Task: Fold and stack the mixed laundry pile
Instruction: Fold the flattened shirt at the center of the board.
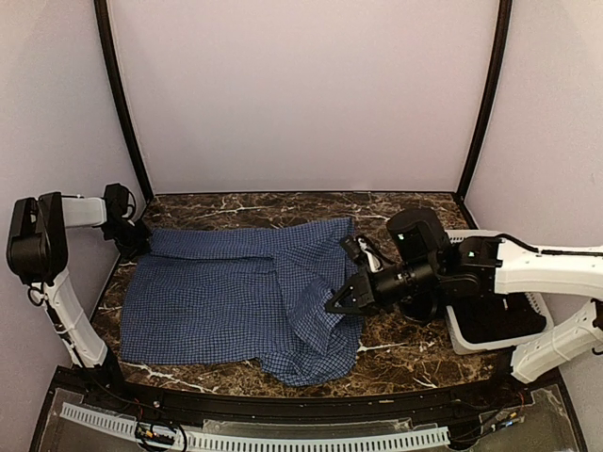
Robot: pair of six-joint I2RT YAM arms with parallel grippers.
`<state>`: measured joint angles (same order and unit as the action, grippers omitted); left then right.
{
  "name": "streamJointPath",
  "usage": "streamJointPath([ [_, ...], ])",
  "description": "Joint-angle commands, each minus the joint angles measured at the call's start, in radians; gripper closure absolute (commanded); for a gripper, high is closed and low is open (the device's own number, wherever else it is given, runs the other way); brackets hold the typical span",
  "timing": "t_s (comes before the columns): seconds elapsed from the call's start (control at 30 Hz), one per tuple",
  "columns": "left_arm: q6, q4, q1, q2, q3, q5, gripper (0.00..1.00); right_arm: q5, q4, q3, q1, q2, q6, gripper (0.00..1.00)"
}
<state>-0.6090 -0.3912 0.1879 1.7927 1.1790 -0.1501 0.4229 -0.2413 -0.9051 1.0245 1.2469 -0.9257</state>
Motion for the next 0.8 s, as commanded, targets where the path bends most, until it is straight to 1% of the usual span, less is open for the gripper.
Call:
streamJointPath([
  [0.0,0.013,-0.002,0.008,-0.007,0.034,0.017,1.00,-0.014,0.080,-0.068,0.029,0.031,-0.018,1.00],
  [0.33,0.023,-0.016,0.008,0.035,0.090,0.027,1.00,-0.002,0.097,-0.189,0.104,0.093,-0.021,1.00],
  [0.77,0.021,-0.010,0.008,0.066,0.091,0.037,1.00,0.013,0.116,-0.211,0.126,0.143,-0.051,1.00],
])
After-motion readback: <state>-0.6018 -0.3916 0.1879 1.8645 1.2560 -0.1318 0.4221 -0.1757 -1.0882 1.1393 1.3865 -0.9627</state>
